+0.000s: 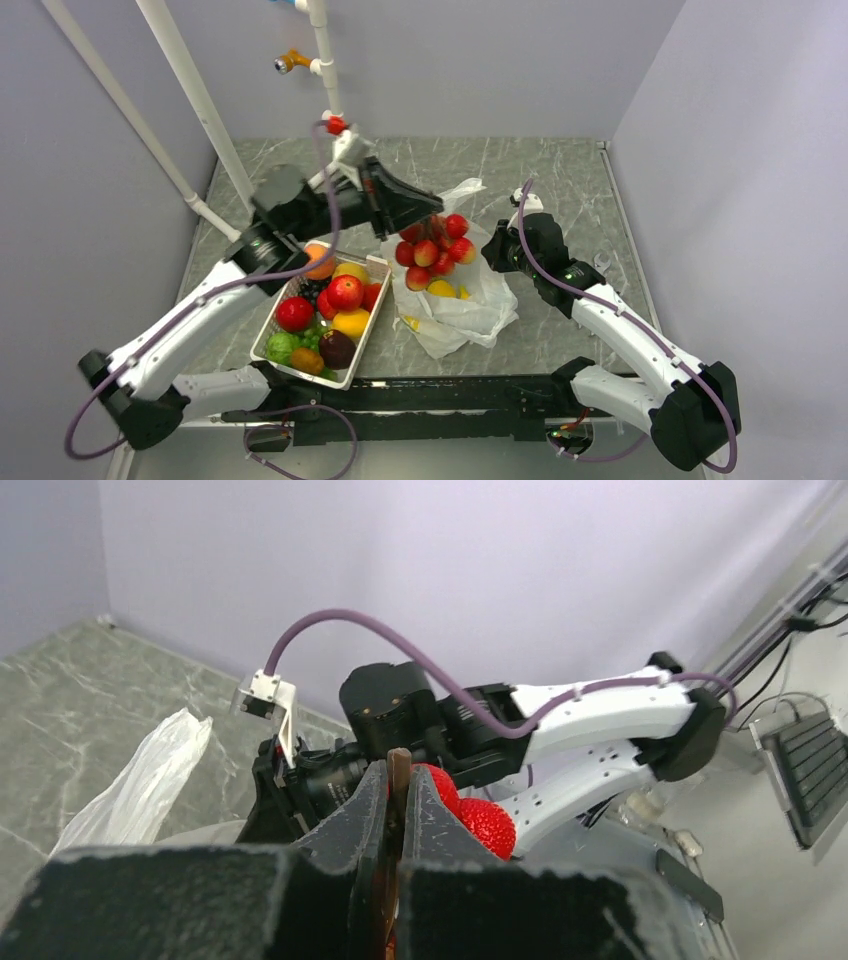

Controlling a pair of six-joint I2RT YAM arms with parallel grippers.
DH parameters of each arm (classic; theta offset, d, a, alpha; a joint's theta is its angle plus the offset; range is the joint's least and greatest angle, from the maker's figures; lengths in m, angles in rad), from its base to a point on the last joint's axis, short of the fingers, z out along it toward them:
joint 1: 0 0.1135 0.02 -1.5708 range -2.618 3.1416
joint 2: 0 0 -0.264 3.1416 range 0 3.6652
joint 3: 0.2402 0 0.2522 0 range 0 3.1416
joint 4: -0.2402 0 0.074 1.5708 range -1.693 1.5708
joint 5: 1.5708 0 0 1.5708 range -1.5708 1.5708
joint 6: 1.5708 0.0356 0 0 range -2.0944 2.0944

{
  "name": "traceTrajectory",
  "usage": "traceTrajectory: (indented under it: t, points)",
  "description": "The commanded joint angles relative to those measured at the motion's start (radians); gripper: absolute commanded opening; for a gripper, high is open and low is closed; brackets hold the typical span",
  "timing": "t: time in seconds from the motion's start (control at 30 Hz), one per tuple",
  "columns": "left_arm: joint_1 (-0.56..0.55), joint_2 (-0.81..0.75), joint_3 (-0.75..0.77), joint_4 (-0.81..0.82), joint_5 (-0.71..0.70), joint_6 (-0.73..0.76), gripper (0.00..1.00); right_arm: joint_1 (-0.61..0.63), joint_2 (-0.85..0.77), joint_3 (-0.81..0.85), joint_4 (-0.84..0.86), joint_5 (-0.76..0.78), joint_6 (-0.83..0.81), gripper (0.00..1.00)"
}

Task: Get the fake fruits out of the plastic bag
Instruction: Take out the fake fruit from the plastic bag, then place the fake fruit in the bin.

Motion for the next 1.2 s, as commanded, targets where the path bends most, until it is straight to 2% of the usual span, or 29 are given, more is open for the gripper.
traceTrajectory:
  t: [0.0, 0.1, 0.23, 0.27, 0.4, 0.57, 0.7, 0.87, 1.0, 1.17]
  points:
    - [0.039, -0.155, 0.019, -0.126, -0.016, -0.025, 0.00, -0.002, -0.009, 0.005, 0.019, 0.013, -0.010, 0.10]
    - [0.048, -0.224, 0.052, -0.397, -0.166, 0.052, 0.00, -0.003, -0.003, 0.006, 0.013, 0.013, -0.016, 0.10]
    - [0.050, -0.313, 0.072, -0.738, -0.435, 0.118, 0.00, -0.003, -0.009, 0.000, 0.011, 0.014, -0.014, 0.10]
    - [0.050, -0.333, 0.062, -0.793, -0.517, 0.122, 0.00, -0.002, -0.010, -0.002, 0.012, 0.014, -0.013, 0.10]
    - [0.051, -0.407, -0.020, -0.951, -0.682, 0.074, 0.00, -0.004, -0.001, 0.006, 0.010, 0.010, -0.014, 0.10]
    - [0.053, -0.434, -0.151, -1.017, -0.808, -0.048, 0.00, -0.003, 0.014, 0.020, 0.008, 0.005, -0.014, 0.10]
    - [0.055, -0.429, -0.258, -1.001, -0.921, -0.126, 0.00, -0.003, 0.011, 0.025, -0.002, 0.005, -0.013, 0.10]
    - [0.078, -0.352, -0.291, -1.013, -1.069, -0.165, 0.00, -0.001, -0.002, 0.028, -0.016, 0.006, -0.012, 0.10]
    - [0.136, -0.313, -0.358, -0.888, -1.001, -0.118, 0.00, -0.002, -0.017, 0.026, -0.019, 0.005, -0.017, 0.10]
    - [0.184, -0.261, -0.391, -0.874, -1.023, -0.143, 0.00, -0.001, -0.053, 0.024, -0.006, -0.055, -0.032, 0.10]
